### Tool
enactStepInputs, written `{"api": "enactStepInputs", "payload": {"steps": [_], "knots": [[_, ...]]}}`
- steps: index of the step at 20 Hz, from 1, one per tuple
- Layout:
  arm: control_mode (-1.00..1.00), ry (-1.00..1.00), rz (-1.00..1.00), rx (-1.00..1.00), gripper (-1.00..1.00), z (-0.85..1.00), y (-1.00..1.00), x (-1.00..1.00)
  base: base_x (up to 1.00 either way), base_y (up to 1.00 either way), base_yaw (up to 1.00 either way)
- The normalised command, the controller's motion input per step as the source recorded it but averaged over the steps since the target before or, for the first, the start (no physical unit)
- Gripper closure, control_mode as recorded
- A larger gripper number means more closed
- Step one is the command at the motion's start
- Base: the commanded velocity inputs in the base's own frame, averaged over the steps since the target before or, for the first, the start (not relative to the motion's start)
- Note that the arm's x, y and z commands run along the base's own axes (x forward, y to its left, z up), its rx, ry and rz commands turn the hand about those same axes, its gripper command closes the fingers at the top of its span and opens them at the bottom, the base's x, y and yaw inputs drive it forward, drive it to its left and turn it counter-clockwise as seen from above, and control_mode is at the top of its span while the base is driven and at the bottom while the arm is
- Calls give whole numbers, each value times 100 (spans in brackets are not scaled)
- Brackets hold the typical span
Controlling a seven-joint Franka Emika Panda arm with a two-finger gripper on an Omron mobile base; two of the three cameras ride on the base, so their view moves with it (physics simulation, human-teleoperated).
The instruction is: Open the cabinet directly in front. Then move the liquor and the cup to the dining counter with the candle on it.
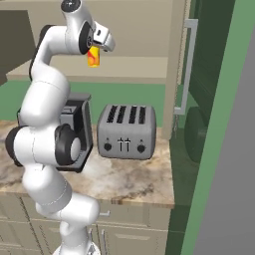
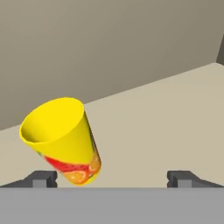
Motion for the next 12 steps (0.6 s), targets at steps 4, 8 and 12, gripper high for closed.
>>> {"api": "enactStepInputs", "payload": {"steps": [4,8,12], "knots": [[-100,2,0,0,-100,0,0,9,0,0,0],[-100,2,0,0,-100,1,0,3,0,0,0],[-100,2,0,0,-100,23,0,1,0,0,0]]}}
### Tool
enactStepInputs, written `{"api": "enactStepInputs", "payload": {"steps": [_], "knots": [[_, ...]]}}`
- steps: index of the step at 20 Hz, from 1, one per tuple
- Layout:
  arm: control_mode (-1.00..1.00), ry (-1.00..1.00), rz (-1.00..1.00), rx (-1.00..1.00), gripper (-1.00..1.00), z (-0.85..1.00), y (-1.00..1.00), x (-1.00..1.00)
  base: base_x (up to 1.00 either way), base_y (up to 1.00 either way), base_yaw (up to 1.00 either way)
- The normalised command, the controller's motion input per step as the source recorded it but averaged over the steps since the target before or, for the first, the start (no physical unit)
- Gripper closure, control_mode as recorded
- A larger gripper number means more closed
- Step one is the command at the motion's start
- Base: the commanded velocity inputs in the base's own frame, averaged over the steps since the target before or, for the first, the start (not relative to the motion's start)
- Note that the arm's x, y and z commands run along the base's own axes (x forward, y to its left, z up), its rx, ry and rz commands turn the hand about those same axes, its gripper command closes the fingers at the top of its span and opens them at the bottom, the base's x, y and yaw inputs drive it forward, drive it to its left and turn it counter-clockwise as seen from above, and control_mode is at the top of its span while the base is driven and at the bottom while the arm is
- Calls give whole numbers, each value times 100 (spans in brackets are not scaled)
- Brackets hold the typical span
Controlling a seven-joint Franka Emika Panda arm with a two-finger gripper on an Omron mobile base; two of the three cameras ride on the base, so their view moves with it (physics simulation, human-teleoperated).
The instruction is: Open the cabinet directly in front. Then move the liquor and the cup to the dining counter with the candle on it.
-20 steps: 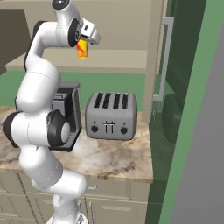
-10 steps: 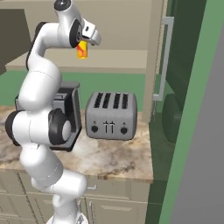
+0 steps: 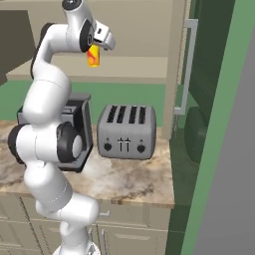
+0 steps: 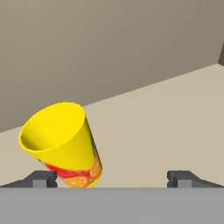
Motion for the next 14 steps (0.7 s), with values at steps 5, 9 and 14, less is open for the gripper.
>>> {"api": "enactStepInputs", "payload": {"steps": [5,9,14], "knots": [[-100,1,0,0,-100,11,0,18,0,0,0],[-100,0,0,0,-100,0,0,39,0,0,0],[-100,0,0,0,-100,-1,0,42,0,0,0]]}}
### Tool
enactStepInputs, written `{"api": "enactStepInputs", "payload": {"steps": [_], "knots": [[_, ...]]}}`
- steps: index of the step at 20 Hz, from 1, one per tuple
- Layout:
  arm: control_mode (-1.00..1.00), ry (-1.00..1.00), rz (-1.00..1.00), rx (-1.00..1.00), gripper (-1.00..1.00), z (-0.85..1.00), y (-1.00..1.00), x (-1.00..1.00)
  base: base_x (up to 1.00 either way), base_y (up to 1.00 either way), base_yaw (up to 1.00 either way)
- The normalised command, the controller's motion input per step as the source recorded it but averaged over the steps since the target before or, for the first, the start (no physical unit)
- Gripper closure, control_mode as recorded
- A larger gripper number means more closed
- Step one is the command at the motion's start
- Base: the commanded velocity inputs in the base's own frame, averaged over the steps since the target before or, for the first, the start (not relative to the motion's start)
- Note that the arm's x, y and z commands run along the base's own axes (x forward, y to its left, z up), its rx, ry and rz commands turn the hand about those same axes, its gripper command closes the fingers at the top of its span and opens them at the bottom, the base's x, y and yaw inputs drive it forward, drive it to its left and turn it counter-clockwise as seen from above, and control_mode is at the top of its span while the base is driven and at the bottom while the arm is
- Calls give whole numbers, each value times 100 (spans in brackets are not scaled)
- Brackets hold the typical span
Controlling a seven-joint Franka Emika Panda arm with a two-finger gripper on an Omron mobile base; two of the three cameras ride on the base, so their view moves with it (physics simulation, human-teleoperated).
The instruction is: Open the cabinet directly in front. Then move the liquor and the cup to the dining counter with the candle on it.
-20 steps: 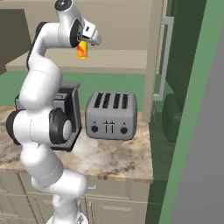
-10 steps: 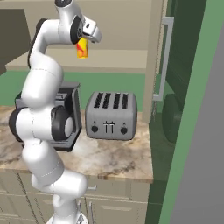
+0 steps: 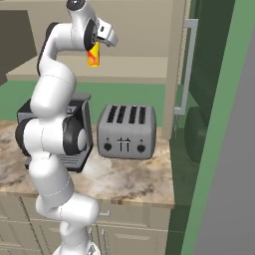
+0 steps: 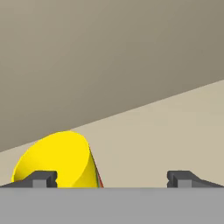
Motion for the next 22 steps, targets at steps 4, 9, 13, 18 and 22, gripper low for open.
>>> {"api": "enactStepInputs", "payload": {"steps": [4,9,13,18,22], "knots": [[-100,1,0,0,-100,0,0,37,0,0,0],[-100,7,0,0,-100,-3,0,15,0,0,0],[-100,15,0,-2,-100,-32,0,-8,0,0,0],[-100,0,0,0,-100,0,0,0,0,0,0],[-100,0,0,0,-100,0,0,0,0,0,0]]}}
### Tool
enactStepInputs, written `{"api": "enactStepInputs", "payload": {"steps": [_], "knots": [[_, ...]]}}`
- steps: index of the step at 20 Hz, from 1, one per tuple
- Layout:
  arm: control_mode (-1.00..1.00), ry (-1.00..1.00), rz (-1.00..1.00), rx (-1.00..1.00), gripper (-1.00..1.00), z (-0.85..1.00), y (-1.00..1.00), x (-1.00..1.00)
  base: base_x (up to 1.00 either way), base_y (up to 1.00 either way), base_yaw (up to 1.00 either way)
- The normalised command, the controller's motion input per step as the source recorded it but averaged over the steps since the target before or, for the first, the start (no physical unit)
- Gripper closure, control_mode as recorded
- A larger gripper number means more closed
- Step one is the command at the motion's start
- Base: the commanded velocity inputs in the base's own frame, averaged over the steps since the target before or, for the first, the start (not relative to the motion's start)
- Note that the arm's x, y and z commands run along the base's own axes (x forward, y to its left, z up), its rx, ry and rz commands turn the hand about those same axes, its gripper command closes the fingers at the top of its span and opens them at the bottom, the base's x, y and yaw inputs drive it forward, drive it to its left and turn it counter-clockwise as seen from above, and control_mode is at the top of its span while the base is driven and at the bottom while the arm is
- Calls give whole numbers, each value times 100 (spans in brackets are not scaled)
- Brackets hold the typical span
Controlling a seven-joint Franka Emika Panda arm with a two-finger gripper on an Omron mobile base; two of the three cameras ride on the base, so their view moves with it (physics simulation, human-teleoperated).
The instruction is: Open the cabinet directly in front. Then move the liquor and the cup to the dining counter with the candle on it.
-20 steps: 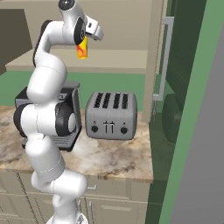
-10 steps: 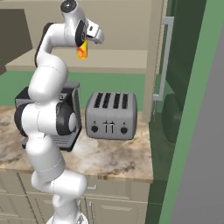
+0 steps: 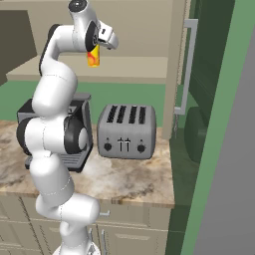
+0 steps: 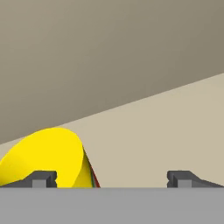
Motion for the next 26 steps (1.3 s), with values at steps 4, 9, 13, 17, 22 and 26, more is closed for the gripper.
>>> {"api": "enactStepInputs", "payload": {"steps": [4,9,13,17,22,26], "knots": [[-100,0,0,0,-100,-22,0,0,0,0,0],[-100,0,0,-1,-100,-57,0,-1,0,0,0],[-100,1,0,0,-100,-63,0,-2,0,0,0],[-100,0,0,0,-100,-28,0,0,0,0,0],[-100,0,0,0,-100,-55,0,0,0,0,0],[-100,0,0,0,-100,-63,13,6,0,0,0]]}}
